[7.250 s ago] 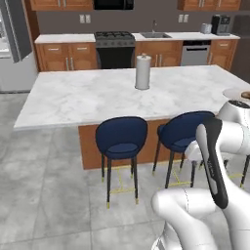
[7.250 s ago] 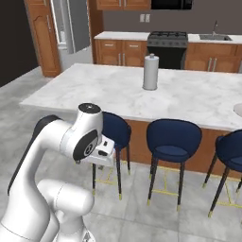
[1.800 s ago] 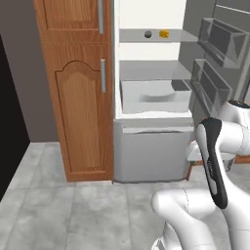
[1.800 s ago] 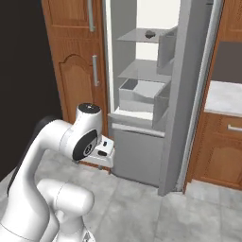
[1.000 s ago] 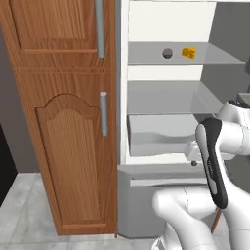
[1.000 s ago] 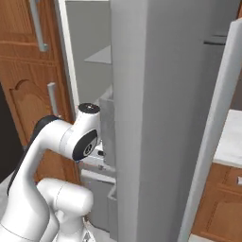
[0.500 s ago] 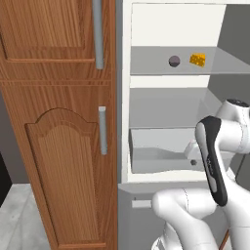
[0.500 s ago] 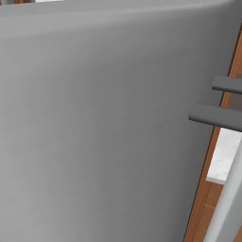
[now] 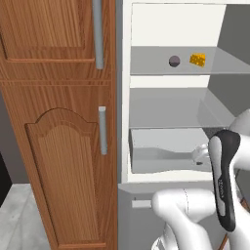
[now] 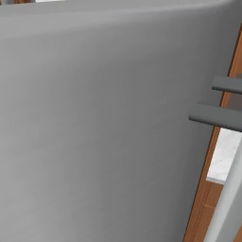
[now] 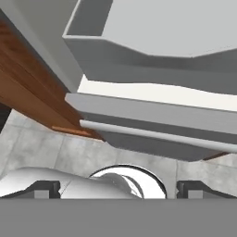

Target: Take the cheese, chicken drumstick, and eggplant from the fridge and place them on the plate on the dining counter to create an appetizer plate.

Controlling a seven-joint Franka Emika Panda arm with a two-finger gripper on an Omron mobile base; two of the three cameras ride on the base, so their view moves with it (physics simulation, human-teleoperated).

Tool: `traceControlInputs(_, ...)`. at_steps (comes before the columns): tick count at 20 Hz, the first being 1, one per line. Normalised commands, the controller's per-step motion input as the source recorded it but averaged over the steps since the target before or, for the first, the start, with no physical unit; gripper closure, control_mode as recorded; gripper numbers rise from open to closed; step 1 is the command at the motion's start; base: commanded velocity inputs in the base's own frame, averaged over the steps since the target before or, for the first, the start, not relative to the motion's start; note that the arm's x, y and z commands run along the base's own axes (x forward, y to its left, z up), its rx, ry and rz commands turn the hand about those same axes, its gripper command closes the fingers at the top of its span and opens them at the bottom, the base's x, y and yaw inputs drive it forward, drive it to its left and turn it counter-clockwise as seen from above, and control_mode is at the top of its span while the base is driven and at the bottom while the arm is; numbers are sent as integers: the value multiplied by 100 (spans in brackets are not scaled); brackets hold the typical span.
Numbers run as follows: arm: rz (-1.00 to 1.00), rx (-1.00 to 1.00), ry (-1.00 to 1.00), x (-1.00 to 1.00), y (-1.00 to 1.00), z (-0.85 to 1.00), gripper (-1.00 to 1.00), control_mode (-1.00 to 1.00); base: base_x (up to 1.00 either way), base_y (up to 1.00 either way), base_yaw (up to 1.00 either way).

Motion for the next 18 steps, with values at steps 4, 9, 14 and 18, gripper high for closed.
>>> traceControlInputs(4,0,0,-13,-3,0,69,-100,-100,0,0,0)
traceControlInputs(9,0,0,0,19,16,83,-100,-100,0,0,0)
traceControlInputs(14,-4,-5,4,35,28,78,-100,-100,0,0,0)
traceControlInputs(18,-2,-8,0,43,28,67,-100,-100,0,0,0)
